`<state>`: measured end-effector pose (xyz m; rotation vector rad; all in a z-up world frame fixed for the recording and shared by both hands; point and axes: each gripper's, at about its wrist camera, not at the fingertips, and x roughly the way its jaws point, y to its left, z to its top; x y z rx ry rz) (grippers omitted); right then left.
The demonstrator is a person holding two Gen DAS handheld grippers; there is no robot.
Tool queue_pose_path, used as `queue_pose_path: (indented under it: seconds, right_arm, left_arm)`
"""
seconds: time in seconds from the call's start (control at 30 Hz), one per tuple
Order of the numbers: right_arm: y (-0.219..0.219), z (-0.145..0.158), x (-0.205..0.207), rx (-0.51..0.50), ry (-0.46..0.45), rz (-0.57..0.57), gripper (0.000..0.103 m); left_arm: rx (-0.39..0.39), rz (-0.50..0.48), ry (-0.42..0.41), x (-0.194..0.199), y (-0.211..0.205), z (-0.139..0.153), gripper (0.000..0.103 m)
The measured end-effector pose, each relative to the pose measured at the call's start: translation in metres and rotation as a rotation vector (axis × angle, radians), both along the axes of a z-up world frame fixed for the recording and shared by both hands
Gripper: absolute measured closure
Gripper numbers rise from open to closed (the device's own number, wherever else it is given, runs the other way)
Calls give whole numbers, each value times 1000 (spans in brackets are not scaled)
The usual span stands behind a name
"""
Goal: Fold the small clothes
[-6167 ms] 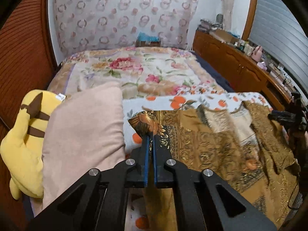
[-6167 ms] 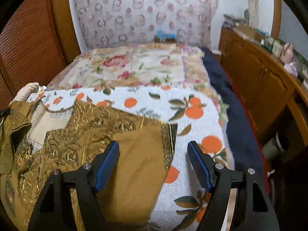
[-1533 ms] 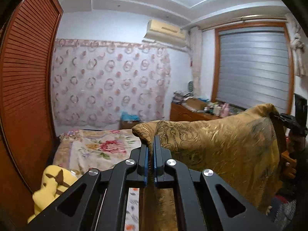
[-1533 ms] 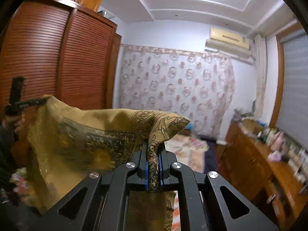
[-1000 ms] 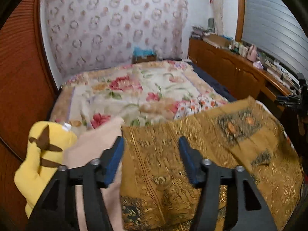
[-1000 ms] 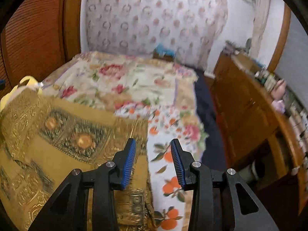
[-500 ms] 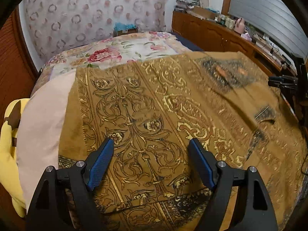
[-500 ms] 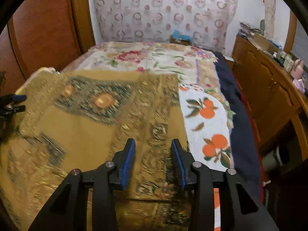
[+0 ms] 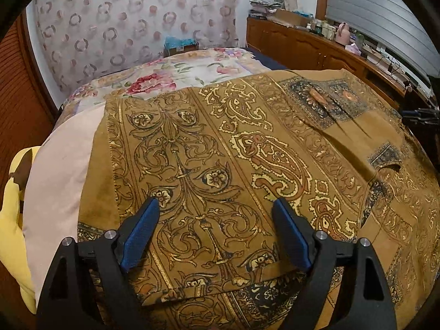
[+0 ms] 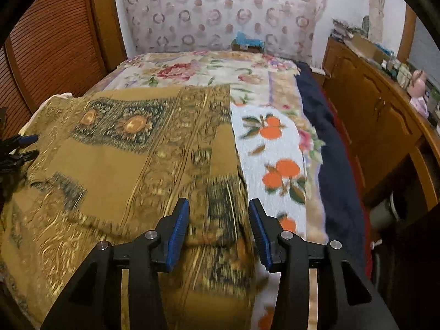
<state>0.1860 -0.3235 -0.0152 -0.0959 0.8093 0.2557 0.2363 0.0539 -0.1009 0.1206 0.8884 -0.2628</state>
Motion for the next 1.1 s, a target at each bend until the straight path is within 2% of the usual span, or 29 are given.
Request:
queue_pose_path:
  seconds: [0.23, 0.4, 0.63, 0.9, 1.0, 1.1]
  right_arm:
    - [13, -5, -1, 16, 41, -14, 57]
    - [29, 2, 7, 26, -12, -2, 57]
    - [43, -15, 15, 9, -21, 8, 57]
    - [43, -23, 9, 0, -88, 12, 57]
    - [44, -24, 10, 1, -87, 13, 57]
    - [43, -25, 9, -1, -86, 16, 57]
  left_arm:
    - [3, 0, -1, 0, -1, 0, 16]
    - [3, 0, 0, 0, -1, 0, 16]
    - [2, 0, 0, 0, -2, 0, 15]
    - [26, 3, -13, -4, -5, 0, 16]
    - [-9, 19, -29, -14, 1, 10, 22]
    - [-24, 56, -52, -27, 10, 21, 43]
